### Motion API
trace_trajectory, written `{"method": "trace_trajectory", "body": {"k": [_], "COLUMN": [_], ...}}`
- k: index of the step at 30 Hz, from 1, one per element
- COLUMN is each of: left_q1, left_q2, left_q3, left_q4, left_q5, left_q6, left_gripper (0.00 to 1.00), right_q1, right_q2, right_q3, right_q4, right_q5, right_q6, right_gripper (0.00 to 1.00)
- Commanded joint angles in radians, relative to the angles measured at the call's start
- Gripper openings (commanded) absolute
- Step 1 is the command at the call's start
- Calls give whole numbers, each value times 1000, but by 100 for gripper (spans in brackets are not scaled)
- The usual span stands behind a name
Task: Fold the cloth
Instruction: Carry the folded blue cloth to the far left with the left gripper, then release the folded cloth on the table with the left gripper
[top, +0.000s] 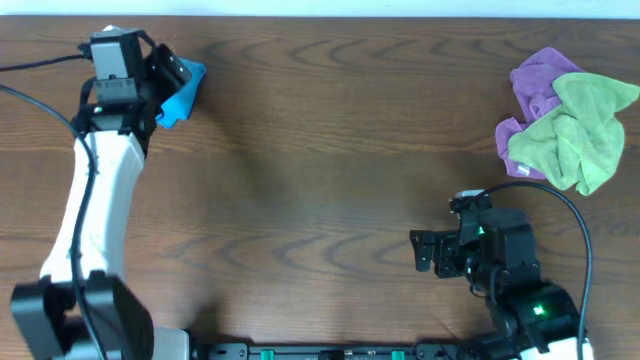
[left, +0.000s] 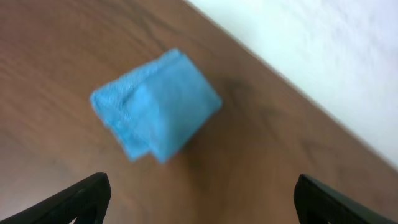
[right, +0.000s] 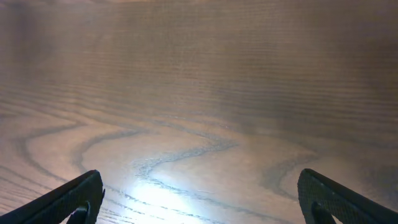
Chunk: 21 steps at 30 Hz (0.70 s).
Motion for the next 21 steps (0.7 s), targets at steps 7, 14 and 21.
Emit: {"method": "trace_trajectory", "body": {"k": [7, 14, 21], "left_q1": [3, 3, 3], "left_q2": [-233, -467, -660], "left_q3": [23, 23, 22], "left_q4": [-177, -341, -630], "left_q5": [51, -40, -53], "left_q6": [92, 137, 138], "left_gripper": [95, 95, 95], "right_q1": [-9, -9, -9], "right_q2": [-3, -3, -3], "right_q3": [-2, -2, -2], "right_q4": [-1, -1, -1], "right_q5": [-4, -4, -4], "right_q6": [16, 16, 16], "right_gripper": [99, 99, 99]}}
